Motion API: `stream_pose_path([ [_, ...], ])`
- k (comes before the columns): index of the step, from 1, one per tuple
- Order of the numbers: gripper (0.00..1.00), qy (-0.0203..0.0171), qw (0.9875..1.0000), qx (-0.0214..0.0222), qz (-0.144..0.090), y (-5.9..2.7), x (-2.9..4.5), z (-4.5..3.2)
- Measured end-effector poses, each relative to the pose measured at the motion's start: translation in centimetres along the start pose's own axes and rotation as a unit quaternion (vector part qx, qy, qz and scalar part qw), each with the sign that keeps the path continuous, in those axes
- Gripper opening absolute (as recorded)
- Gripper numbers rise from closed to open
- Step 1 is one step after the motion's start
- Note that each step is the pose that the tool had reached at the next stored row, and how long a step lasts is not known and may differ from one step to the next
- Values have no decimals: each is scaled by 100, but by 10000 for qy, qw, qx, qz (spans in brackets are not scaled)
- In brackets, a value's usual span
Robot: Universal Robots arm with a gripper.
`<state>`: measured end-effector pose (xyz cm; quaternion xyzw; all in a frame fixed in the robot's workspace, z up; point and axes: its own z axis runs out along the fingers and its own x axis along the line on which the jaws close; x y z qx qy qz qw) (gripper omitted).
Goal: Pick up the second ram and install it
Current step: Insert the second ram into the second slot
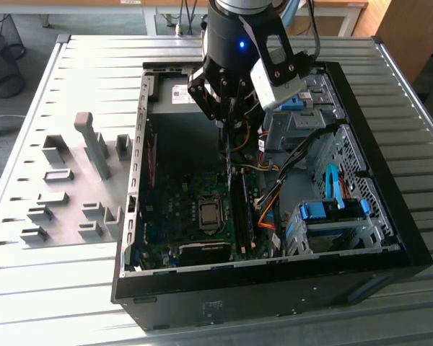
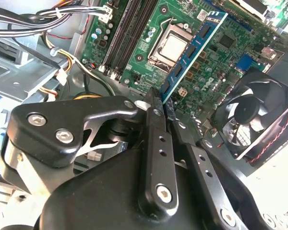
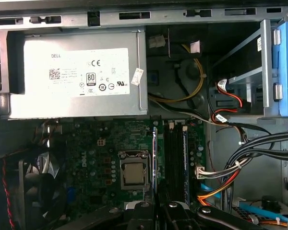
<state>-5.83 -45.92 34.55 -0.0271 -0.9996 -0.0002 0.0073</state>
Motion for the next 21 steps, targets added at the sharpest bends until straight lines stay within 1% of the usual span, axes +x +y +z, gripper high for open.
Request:
stream_pose_path([
  [2,14,-1,10000,-3,-23,0,0,14],
  [4,14,0,9999,2,-163,0,-1,32],
  [5,14,0,9998,2,-187,0,-7,51],
  [11,14,0,9998,3,-190,-16,-45,159],
  [14,14,0,9998,3,-186,-26,-55,196],
  [16,14,0,9999,12,-164,-25,-63,223],
  [18,14,-1,9999,12,-140,-20,-99,258],
  [20,14,0,9999,12,-139,-19,-120,287],
  [21,14,0,9999,13,-140,-17,-151,302],
])
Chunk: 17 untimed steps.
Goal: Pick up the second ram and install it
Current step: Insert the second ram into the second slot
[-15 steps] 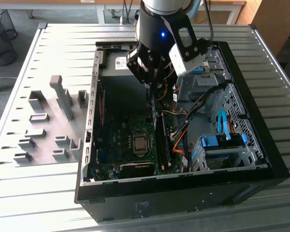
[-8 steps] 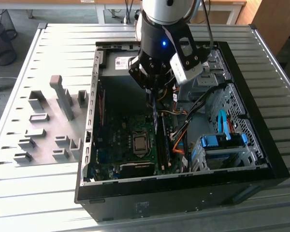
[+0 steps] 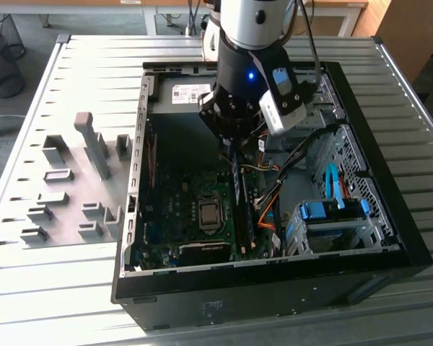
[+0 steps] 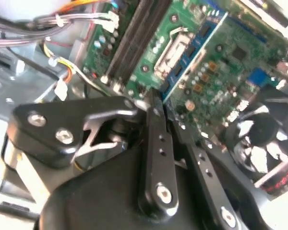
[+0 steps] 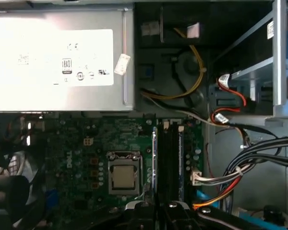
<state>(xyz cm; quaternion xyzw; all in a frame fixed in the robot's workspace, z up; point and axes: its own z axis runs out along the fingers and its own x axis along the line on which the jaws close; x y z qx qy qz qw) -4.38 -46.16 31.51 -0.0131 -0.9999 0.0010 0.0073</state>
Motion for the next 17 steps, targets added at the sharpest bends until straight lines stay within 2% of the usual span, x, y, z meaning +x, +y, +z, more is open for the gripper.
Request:
stream_pose_path([
  [3,14,0,10000,1,-39,2,-50,26],
  [5,14,-1,10000,2,-57,-13,-52,38],
  [12,14,-1,10000,1,-70,-23,-54,166],
  [17,14,0,9998,3,-177,-29,-61,257],
])
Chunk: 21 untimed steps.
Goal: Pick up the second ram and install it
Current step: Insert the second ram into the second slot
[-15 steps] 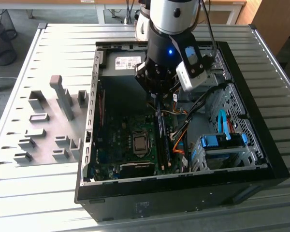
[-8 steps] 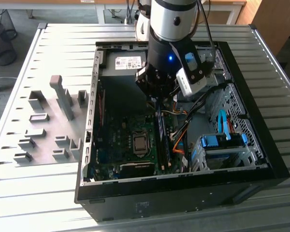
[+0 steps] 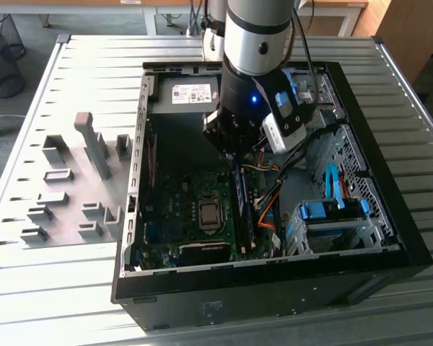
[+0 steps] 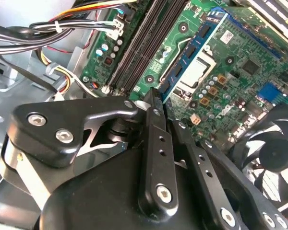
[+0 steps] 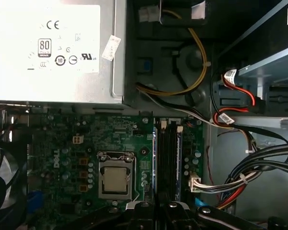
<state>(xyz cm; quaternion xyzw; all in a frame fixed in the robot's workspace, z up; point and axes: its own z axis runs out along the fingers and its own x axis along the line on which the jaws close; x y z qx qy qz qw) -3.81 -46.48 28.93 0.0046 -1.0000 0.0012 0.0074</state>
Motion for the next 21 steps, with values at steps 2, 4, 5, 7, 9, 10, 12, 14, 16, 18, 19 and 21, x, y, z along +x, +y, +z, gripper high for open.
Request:
stream_pose_path([
  [2,14,0,10000,-3,0,-7,0,36],
  [4,14,0,10000,-5,0,-9,-3,74],
  [5,14,0,10000,-6,0,-9,-5,92],
  [7,14,0,10000,-5,1,-9,-11,116],
  [9,14,0,10000,-6,50,-9,-14,127],
  [10,14,0,10000,-6,92,-9,-15,140],
  [12,14,0,9999,-8,132,-9,-18,177],
  [14,14,0,9999,-11,133,-10,-24,211],
  [16,14,0,9999,-12,134,-10,-39,246],
  [18,14,0,9999,-12,134,-11,-53,283],
  [19,14,0,9999,-12,134,-10,-56,301],
  [21,14,0,9999,-12,135,-11,-60,337],
])
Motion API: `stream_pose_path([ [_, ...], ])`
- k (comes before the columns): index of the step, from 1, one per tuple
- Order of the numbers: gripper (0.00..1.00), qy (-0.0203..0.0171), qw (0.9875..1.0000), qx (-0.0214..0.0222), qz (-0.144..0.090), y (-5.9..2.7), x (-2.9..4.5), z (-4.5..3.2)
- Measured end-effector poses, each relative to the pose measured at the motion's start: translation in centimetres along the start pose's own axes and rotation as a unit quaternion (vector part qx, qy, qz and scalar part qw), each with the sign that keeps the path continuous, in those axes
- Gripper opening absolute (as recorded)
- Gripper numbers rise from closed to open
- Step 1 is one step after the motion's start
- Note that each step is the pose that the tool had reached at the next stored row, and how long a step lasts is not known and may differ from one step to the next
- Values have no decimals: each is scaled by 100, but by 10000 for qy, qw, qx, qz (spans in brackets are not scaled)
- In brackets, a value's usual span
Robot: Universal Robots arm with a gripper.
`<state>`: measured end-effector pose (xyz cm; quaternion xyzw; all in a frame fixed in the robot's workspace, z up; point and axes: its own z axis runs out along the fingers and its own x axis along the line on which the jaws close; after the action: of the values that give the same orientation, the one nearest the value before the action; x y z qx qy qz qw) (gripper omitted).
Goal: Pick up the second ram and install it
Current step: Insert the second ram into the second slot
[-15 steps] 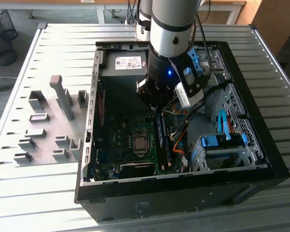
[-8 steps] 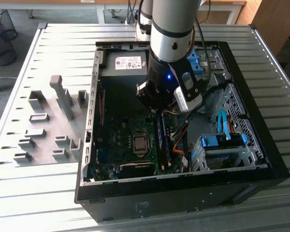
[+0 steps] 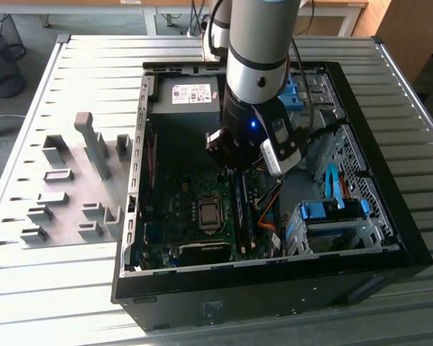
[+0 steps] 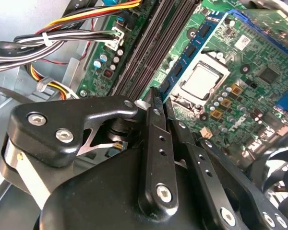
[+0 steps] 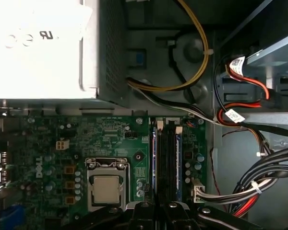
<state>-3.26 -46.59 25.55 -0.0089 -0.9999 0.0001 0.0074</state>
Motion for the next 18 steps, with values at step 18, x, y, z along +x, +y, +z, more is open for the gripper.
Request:
stream_pose_path([
  [18,14,1,10000,-2,2,-43,-14,164],
])
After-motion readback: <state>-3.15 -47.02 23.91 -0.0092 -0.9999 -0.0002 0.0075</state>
